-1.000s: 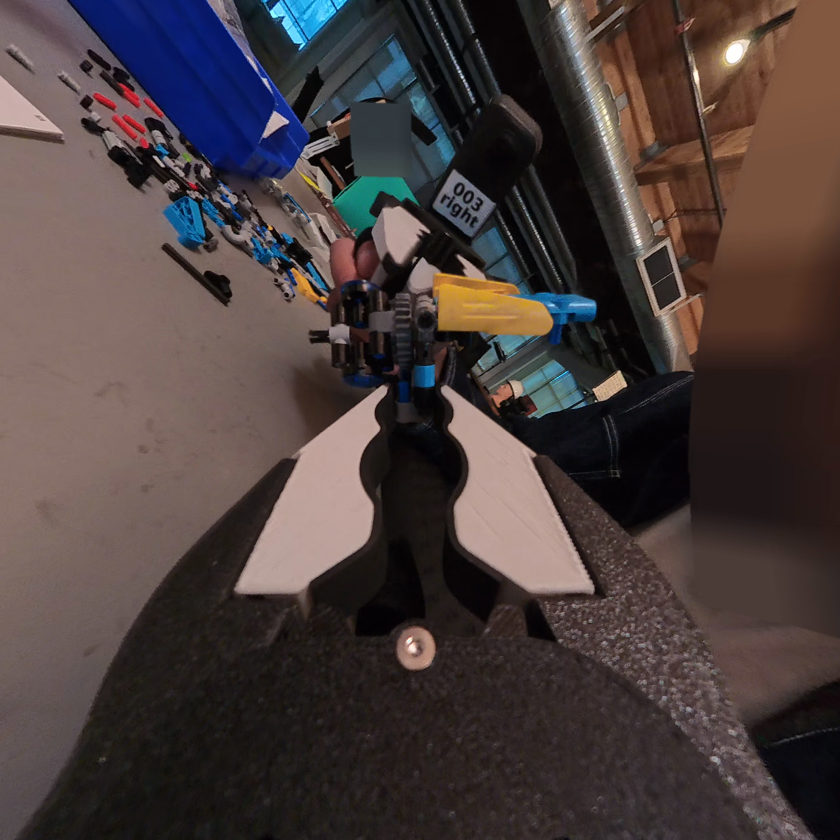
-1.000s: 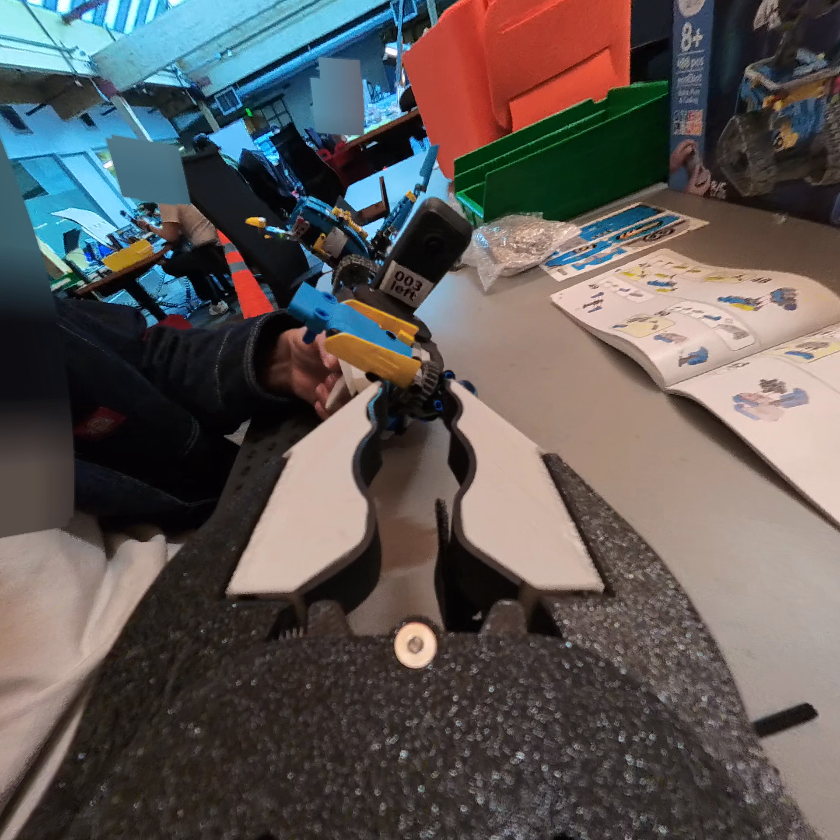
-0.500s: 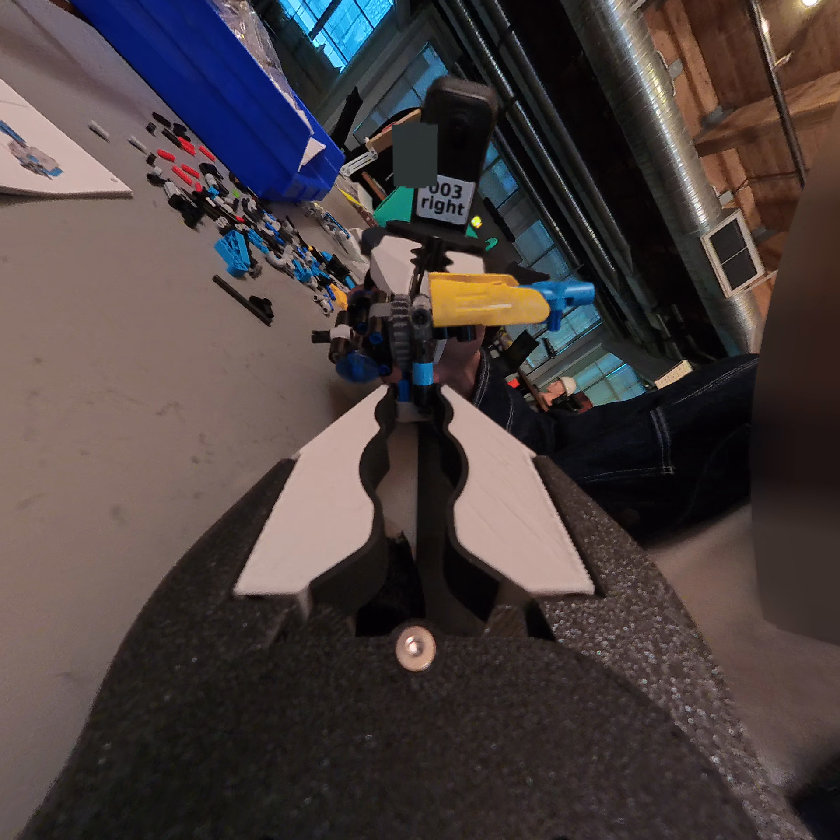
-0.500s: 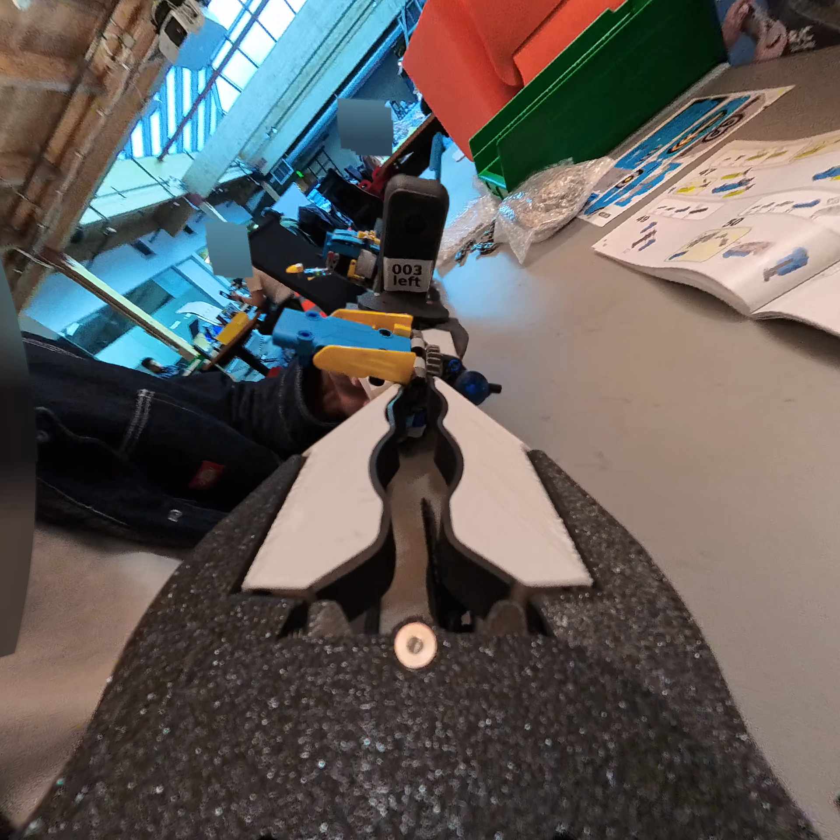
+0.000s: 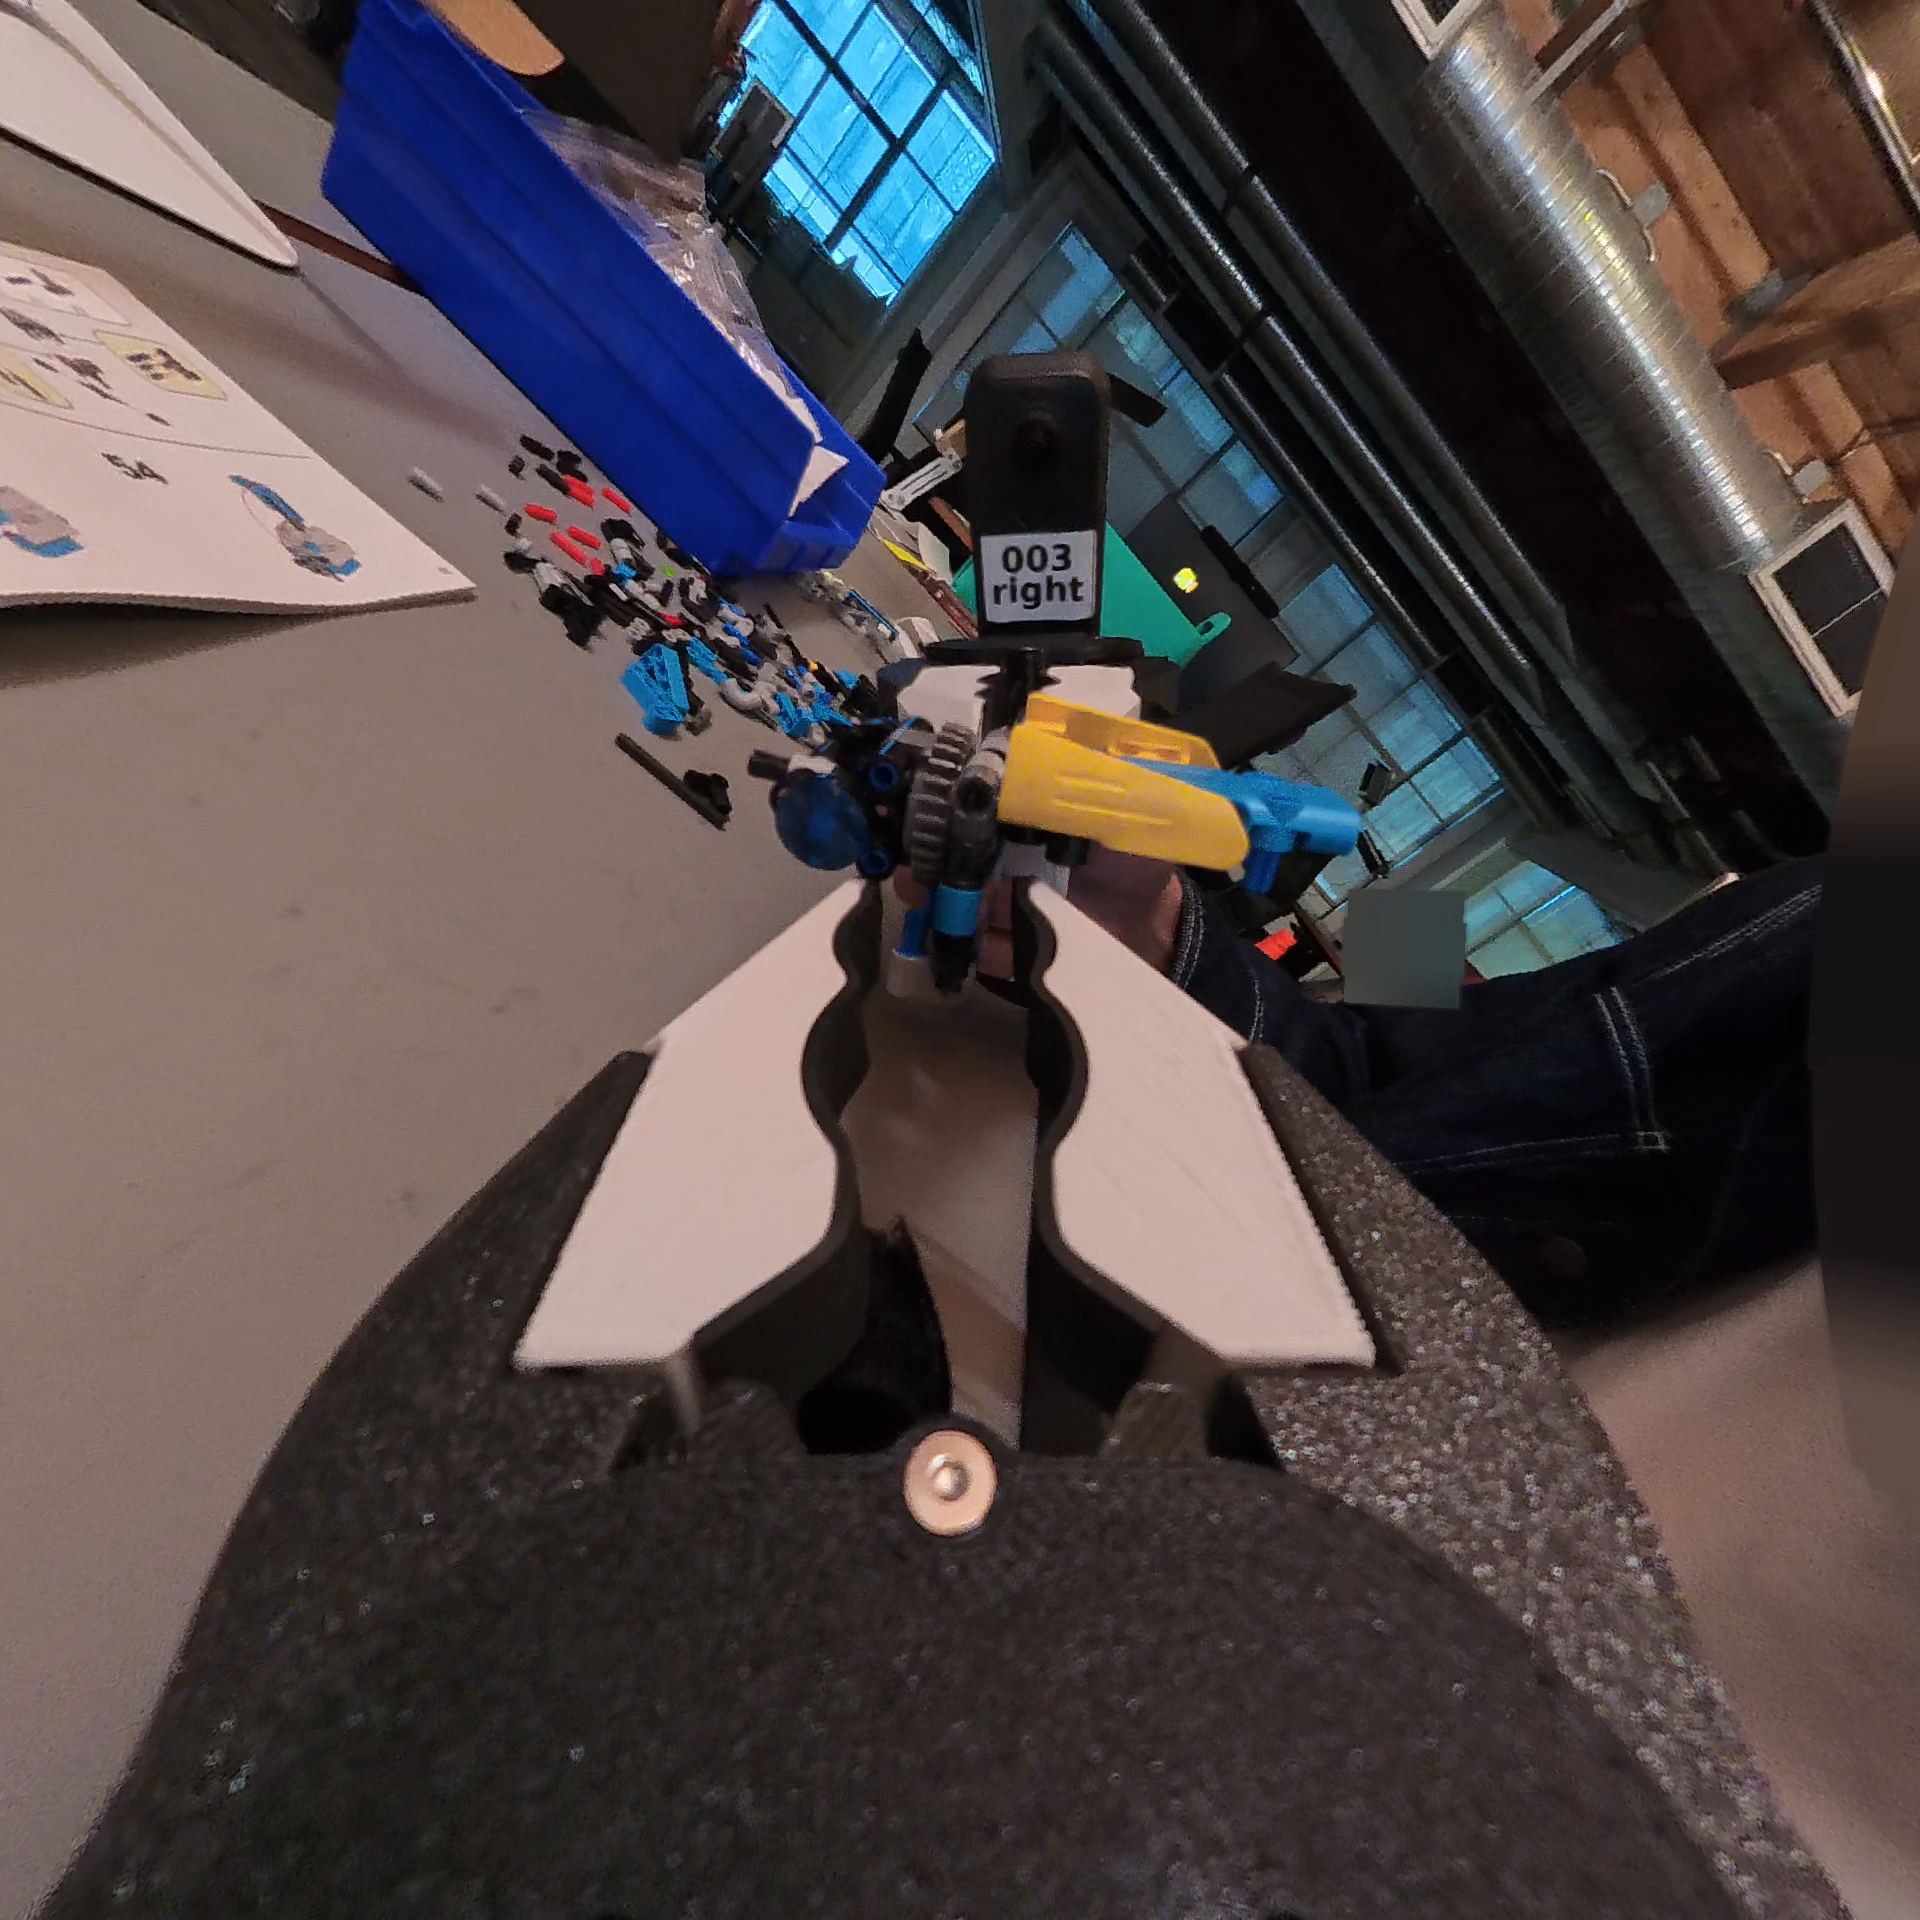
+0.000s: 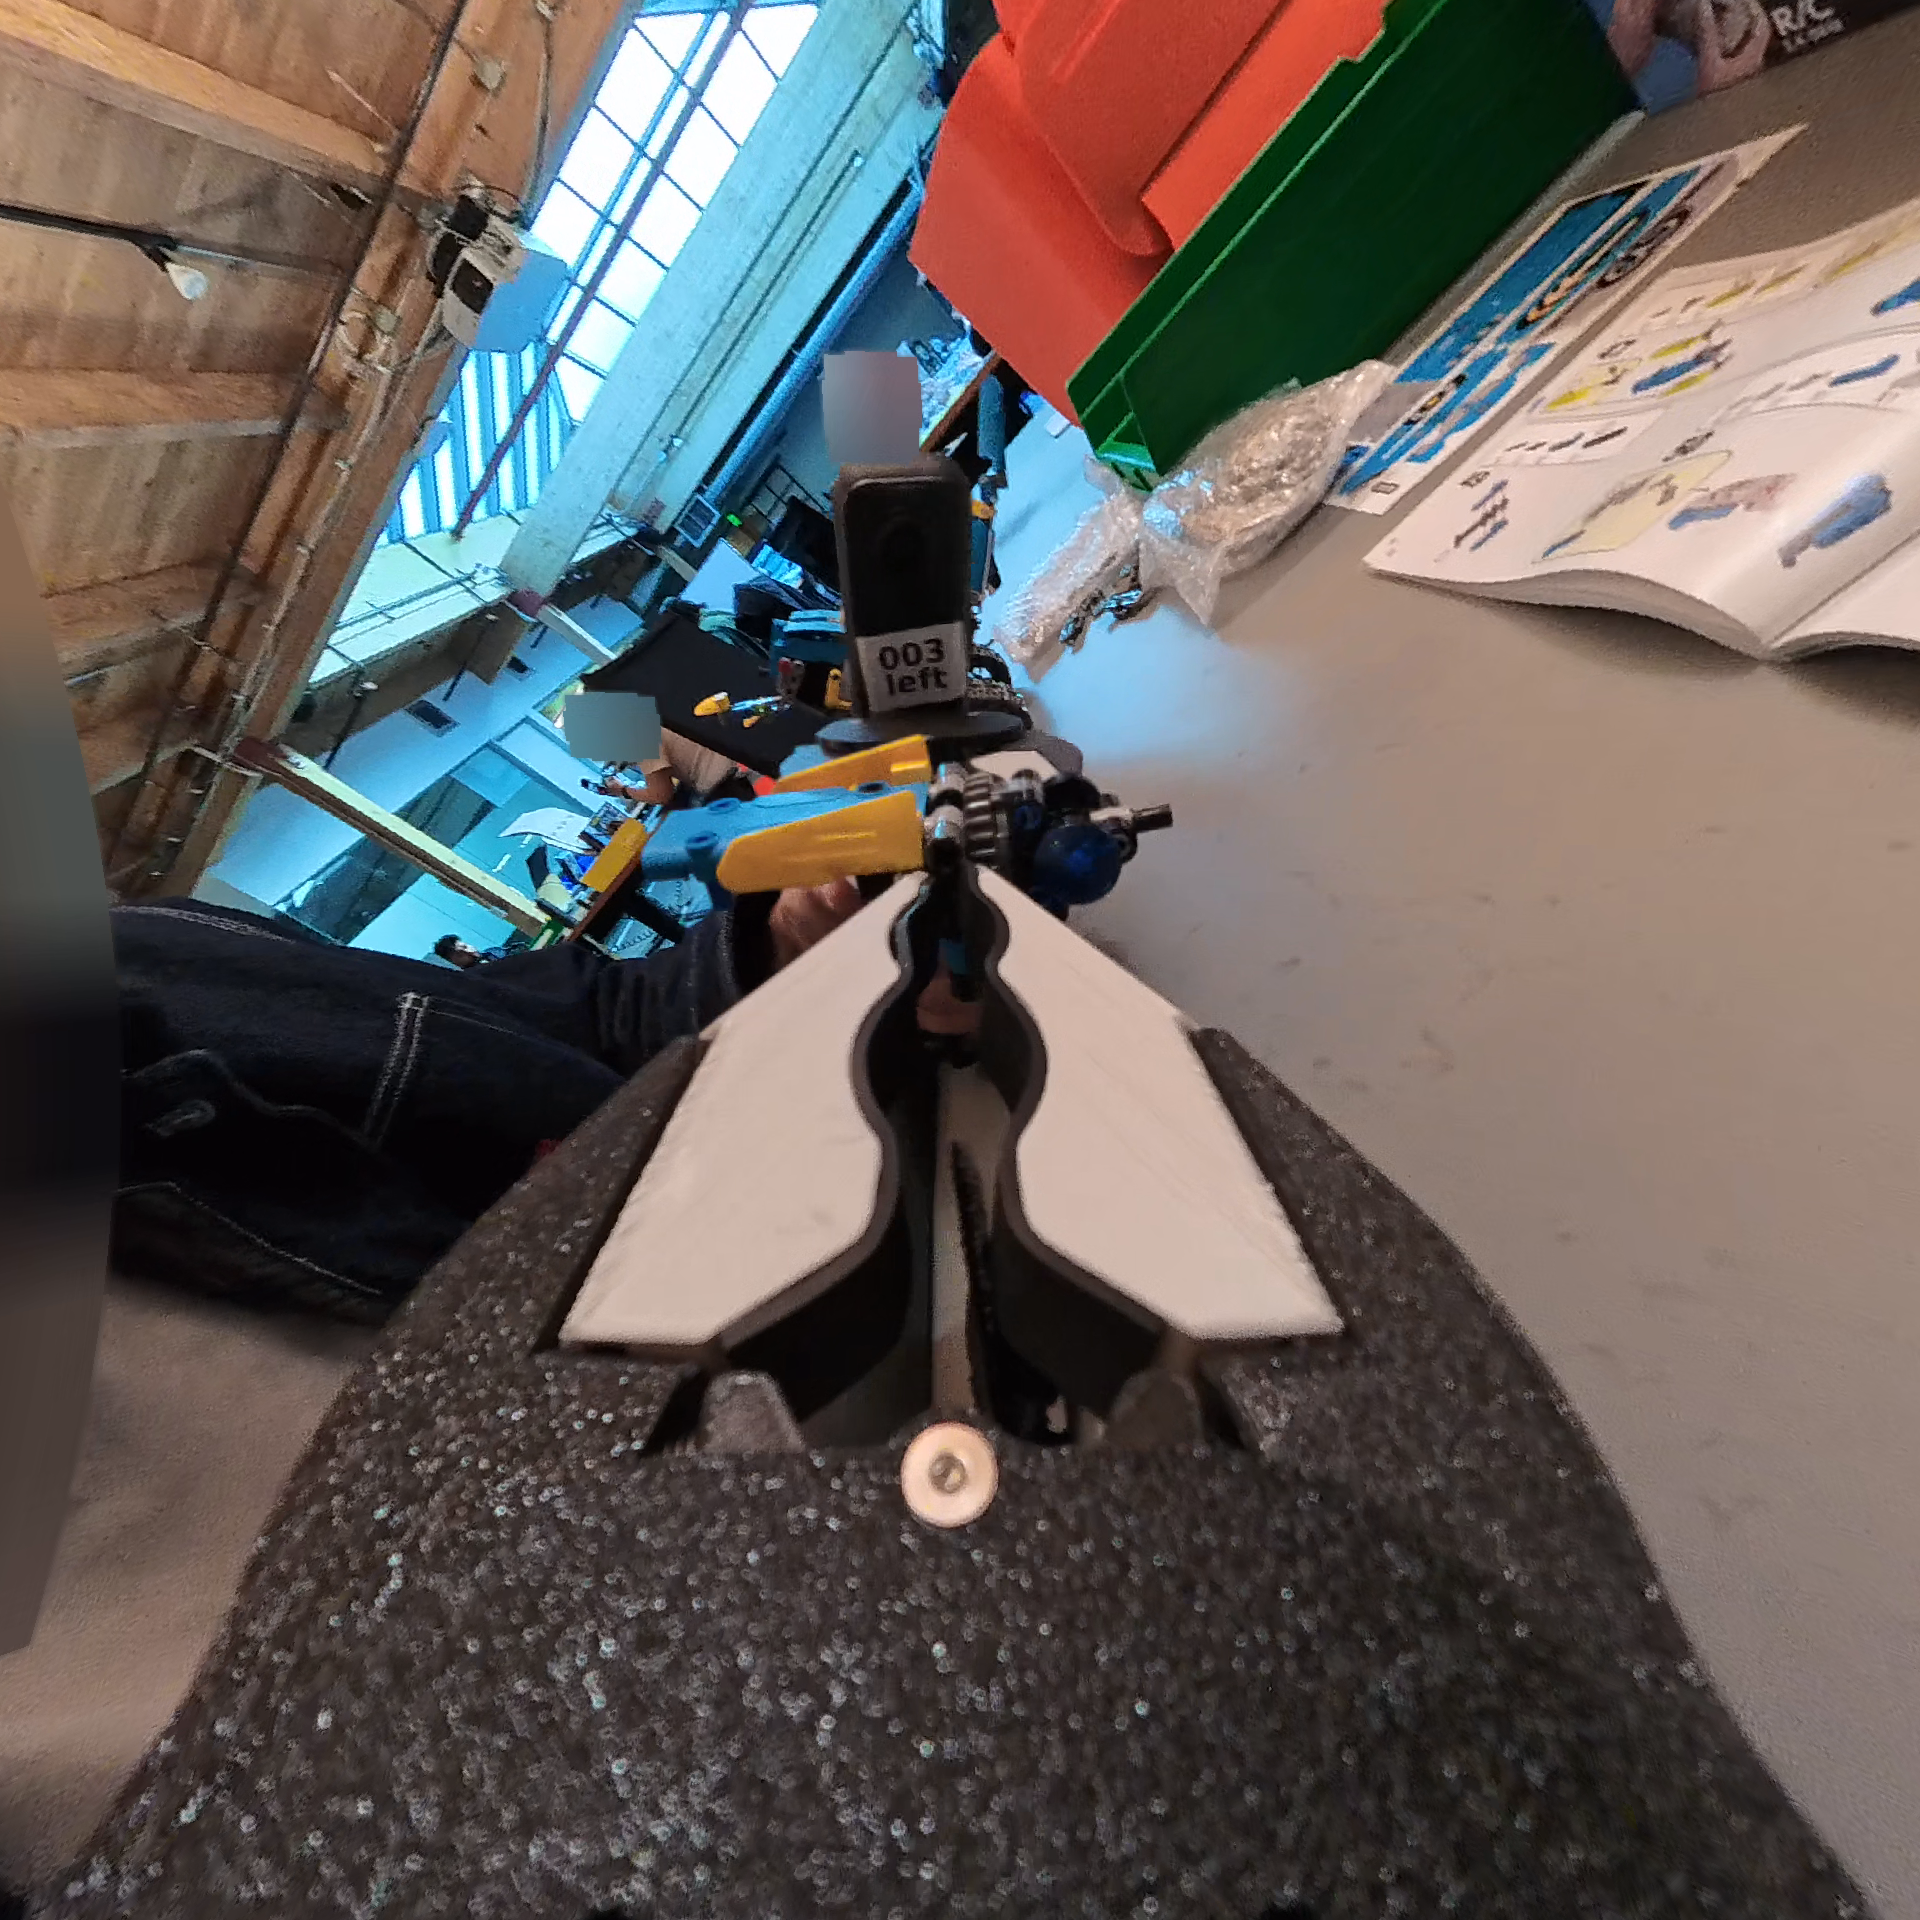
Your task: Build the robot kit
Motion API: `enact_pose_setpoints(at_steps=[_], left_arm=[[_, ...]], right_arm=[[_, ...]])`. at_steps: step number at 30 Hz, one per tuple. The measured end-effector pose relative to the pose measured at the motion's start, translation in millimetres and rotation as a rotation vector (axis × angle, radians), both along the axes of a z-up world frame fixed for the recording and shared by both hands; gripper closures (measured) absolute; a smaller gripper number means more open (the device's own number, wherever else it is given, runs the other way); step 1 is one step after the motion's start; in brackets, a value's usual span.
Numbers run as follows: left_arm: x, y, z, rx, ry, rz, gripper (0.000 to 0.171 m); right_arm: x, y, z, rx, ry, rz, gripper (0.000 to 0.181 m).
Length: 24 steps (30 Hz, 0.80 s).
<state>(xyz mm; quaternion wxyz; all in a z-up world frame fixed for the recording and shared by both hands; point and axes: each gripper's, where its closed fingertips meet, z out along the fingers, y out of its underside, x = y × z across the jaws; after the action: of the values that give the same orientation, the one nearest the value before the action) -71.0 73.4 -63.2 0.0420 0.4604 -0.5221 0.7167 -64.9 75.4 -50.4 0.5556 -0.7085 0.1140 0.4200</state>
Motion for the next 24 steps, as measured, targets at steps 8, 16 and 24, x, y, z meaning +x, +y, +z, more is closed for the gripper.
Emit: enact_pose_setpoints(at_steps=[8,16,24], left_arm=[[0.6,-3.2,-8.5,0.042,0.020,0.011,0.159],[0.7,-0.3,-8.3,-0.075,0.079,-0.018,0.160],[-1.6,7.5,-1.6,-0.163,0.082,-0.019,0.159]], right_arm=[[5.6,1.6,-8.2,-0.051,0.196,-0.014,0.180],[12.1,4.8,-10.2,-0.062,0.165,-0.046,0.175],[15.6,-8.1,-5.9,0.017,-0.657,-0.125,0.165]])
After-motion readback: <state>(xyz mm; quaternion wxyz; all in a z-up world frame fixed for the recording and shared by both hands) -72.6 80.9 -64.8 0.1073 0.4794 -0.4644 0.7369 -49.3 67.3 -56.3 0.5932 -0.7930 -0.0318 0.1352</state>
